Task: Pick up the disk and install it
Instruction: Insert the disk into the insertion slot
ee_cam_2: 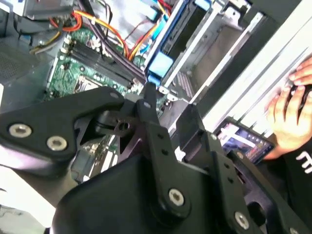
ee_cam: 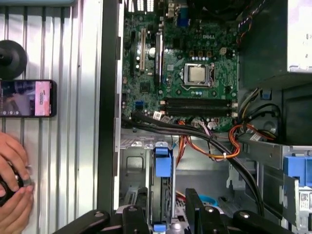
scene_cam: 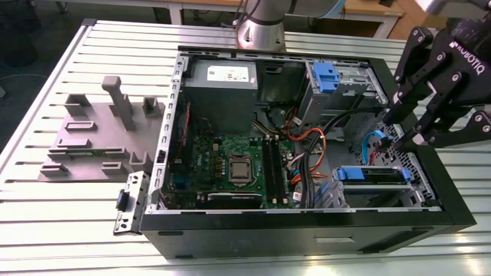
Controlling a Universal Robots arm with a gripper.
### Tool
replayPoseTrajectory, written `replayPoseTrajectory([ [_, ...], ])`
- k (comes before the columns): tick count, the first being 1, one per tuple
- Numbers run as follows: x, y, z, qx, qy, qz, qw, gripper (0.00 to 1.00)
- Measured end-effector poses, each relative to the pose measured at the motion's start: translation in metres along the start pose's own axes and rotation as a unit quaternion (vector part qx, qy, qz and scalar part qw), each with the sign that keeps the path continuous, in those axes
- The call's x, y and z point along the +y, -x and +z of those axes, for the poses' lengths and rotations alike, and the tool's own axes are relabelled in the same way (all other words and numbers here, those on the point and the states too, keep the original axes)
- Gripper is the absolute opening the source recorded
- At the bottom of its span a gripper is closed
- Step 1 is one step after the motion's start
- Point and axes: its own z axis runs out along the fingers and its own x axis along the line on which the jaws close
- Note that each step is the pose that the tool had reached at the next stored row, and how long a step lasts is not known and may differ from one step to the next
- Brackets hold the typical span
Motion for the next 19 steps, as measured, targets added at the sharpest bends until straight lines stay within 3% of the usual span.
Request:
replayPoseTrajectory([
  [7, -0.0003, -0.0004, 0.0128, 0.0, 0.0, 0.0, 1.0, 0.42],
  [11, -0.0005, -0.0007, 0.0201, -0.0001, 0.0, 0.0, 1.0, 0.24],
  [12, -0.0005, -0.0008, 0.0218, 0.0, 0.0, 0.0, 1.0, 0.24],
  [14, -0.0006, -0.0009, 0.0254, 0.0, 0.0, 0.0, 1.0, 0.13],
  [19, -0.0008, -0.0013, 0.0346, -0.0001, 0.0, 0.0, 1.0, 0.11],
])
